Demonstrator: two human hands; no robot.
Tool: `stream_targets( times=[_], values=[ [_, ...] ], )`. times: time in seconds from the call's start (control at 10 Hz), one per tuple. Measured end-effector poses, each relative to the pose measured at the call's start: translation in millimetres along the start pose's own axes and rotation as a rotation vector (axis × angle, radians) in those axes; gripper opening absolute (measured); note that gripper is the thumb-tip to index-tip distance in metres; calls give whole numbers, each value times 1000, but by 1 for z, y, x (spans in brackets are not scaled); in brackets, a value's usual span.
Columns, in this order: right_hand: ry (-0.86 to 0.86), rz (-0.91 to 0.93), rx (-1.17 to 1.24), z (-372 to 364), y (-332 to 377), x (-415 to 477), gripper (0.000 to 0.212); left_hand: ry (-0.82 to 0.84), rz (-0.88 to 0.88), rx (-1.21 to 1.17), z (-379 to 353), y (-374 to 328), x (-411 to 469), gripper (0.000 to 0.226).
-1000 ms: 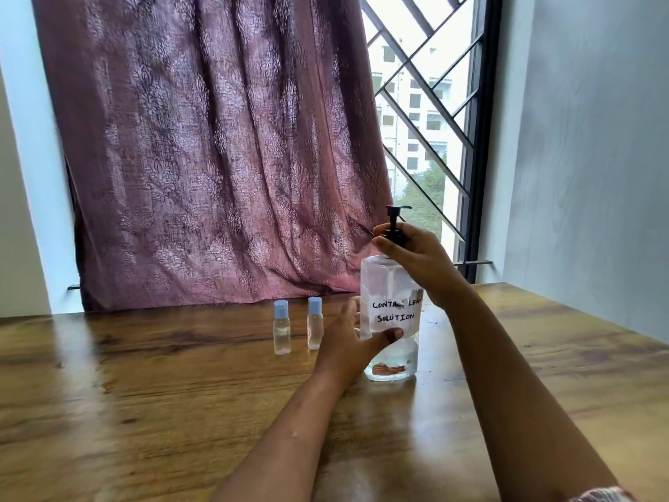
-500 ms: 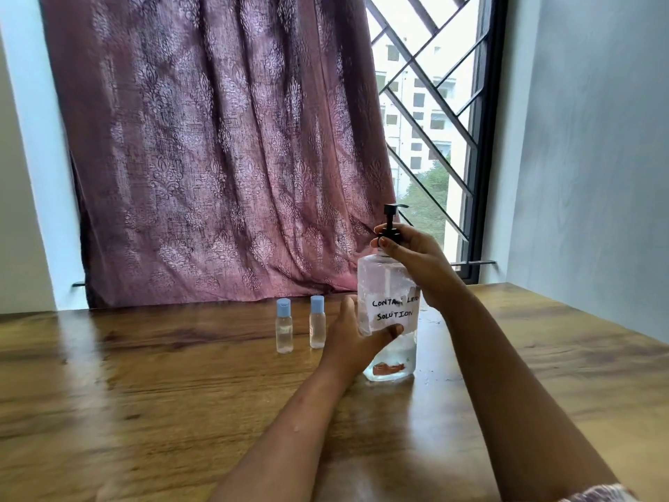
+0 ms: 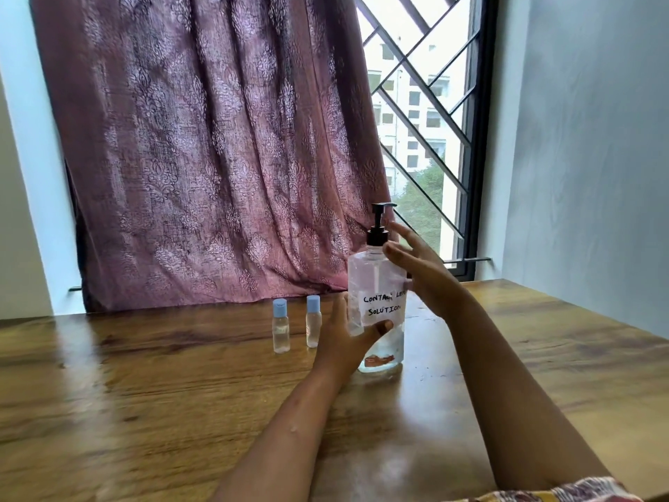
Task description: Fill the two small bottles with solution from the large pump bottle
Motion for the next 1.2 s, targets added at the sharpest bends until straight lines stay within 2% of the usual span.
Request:
stream_targets(
  times=[0.1,0.2,0.3,0.5,0.7,0.8,1.1,1.2],
  values=[
    [139,-241,34,14,-25,-5,85,-2,-6,118,4,4,2,63],
    [196,-339,-42,18,-45,-9,79,-62,52,286,8,8,2,71],
    [147,-300,-51,23,-53,-7,73,-101,121,306,11,12,1,74],
    [26,-240,3,41,-61,-4,55,-40,108,408,7,16,2,45],
    [-58,-192,73,55,-68,3,55,23,65,463,1,15,3,36],
    [-30,-192,131,55,-77,11,52,28,66,488,1,17,6,34],
    [32,-177,196,51,-81,16,59,23,17,546,-5,13,7,34],
    [-88,-185,196,54,-86,9,73,30,24,544,-2,11,5,40]
  ],
)
Point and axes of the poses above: each hand's wrist, its own x-axis towards the middle knuckle, its own z-axis out of the back of the hand, y = z × x, the point moved 4 cm from there along x, towards the middle knuckle, and after that the axes turned 8 degrees about x, right-handed, at the moved point
